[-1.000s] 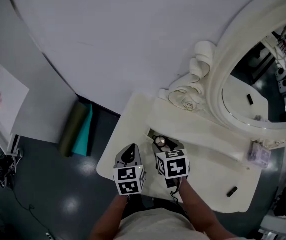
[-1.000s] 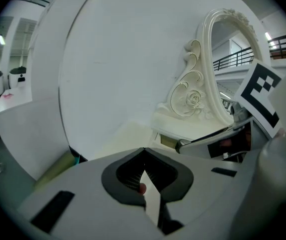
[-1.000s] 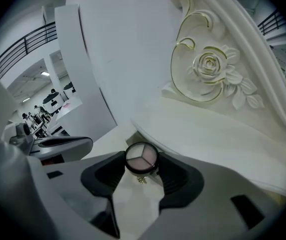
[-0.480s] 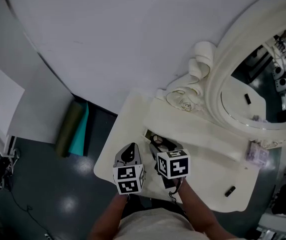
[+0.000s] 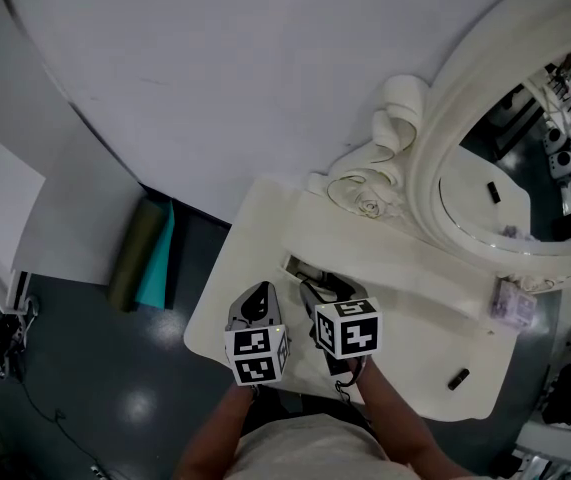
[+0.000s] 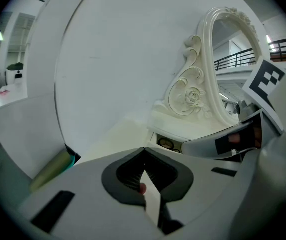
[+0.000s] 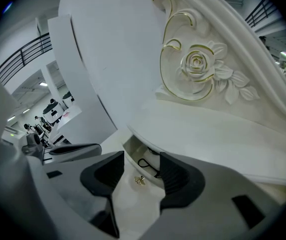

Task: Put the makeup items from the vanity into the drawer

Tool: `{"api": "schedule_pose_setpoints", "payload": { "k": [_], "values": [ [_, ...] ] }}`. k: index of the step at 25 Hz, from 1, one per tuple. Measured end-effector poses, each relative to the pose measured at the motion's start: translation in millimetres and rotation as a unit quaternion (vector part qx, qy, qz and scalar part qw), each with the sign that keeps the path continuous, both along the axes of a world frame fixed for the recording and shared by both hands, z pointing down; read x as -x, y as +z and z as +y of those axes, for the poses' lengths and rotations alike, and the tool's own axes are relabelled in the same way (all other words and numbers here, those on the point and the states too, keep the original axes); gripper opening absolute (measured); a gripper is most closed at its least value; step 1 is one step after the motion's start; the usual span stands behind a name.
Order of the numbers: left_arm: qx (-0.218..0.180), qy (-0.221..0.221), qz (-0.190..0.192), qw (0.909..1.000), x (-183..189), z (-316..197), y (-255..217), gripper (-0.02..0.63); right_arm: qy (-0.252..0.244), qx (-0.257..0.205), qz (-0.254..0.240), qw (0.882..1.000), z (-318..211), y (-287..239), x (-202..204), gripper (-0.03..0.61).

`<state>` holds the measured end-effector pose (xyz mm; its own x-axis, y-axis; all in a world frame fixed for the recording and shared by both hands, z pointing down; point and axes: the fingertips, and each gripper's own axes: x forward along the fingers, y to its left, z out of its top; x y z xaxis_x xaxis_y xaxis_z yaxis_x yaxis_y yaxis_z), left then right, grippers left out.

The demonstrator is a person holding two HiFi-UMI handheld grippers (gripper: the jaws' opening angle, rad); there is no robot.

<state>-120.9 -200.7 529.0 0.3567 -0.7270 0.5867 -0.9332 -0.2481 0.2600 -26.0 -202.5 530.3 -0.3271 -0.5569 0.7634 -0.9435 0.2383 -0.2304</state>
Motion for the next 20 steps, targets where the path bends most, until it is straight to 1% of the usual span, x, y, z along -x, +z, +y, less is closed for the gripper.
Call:
{"api": "schedule_pose_setpoints", "payload": {
  "k": [14,20],
  "values": [
    [-0.007,0.018,0.0,0.9998,-19.7,6.2,-7.4,0.008,0.013,-0.032,-0.009,0.999,10.5,-15.5,-16.8,0.227],
    [-0.012,0.026,0.0,0.9996,-28.7,14.0,-11.1,0.008,0.023,-0.046,-0.006,0.999,18.8,-21.0,-27.7,0.198]
  ]
}}
